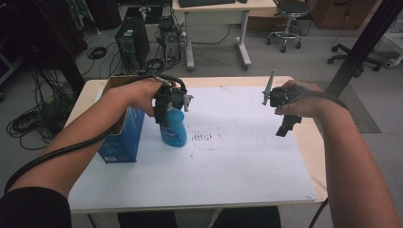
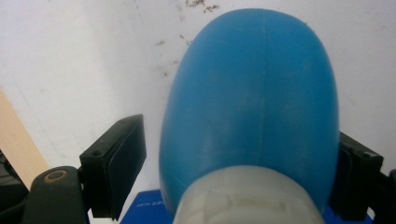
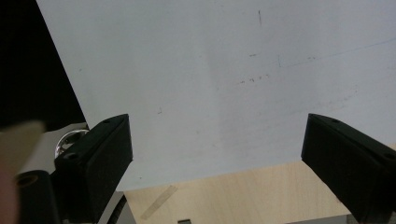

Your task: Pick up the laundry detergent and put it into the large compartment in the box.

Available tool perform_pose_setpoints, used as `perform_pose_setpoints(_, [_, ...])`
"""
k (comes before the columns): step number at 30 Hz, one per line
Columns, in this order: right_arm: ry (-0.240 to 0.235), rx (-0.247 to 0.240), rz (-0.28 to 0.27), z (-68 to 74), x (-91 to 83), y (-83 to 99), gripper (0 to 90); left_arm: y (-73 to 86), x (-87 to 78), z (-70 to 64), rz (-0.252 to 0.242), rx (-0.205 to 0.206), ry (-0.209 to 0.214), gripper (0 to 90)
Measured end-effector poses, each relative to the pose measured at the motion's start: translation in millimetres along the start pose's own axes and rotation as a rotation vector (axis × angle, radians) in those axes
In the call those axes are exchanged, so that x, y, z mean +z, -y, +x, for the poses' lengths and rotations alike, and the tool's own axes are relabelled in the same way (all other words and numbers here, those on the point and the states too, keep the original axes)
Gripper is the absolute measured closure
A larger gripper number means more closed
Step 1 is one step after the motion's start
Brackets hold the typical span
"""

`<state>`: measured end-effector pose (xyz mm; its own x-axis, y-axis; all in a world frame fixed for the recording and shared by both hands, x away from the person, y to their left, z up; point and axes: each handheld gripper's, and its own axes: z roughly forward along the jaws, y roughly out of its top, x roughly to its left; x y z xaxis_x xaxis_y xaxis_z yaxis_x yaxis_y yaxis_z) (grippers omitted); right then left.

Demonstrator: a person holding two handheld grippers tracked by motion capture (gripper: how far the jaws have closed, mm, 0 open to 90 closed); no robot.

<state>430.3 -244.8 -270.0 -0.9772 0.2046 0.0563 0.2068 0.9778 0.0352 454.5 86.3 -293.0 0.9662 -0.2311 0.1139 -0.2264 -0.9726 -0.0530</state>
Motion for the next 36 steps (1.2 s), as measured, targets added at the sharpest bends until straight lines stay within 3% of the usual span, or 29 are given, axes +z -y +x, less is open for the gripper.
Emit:
perform_pose_setpoints(13, [-0.006, 0.005, 0.008, -1.0, 2.1, -1.1, 8.7, -0.9, 1.7, 0.6, 0.005, 0.002, 0.023, 25.8])
perform_pose_setpoints(21, [-0.004, 0.006, 0.007, -1.2, 1.6, -0.3, 8.8, -2.5, 1.4, 1.2, 0.008, 0.016, 0.058, 37.0])
perform_pose_setpoints(28, [-0.005, 0.010, 0.007, -0.9, 0.8, 0.6, 8.8, -5.0, 1.7, 1.0, 0.032, 0.012, 0.062, 37.7])
perform_pose_setpoints(36, [-0.007, 0.005, 0.008, -0.1, 2.0, 1.0, 8.9, -4.0, 0.7, -0.8, 0.022, 0.034, 0.052, 38.2])
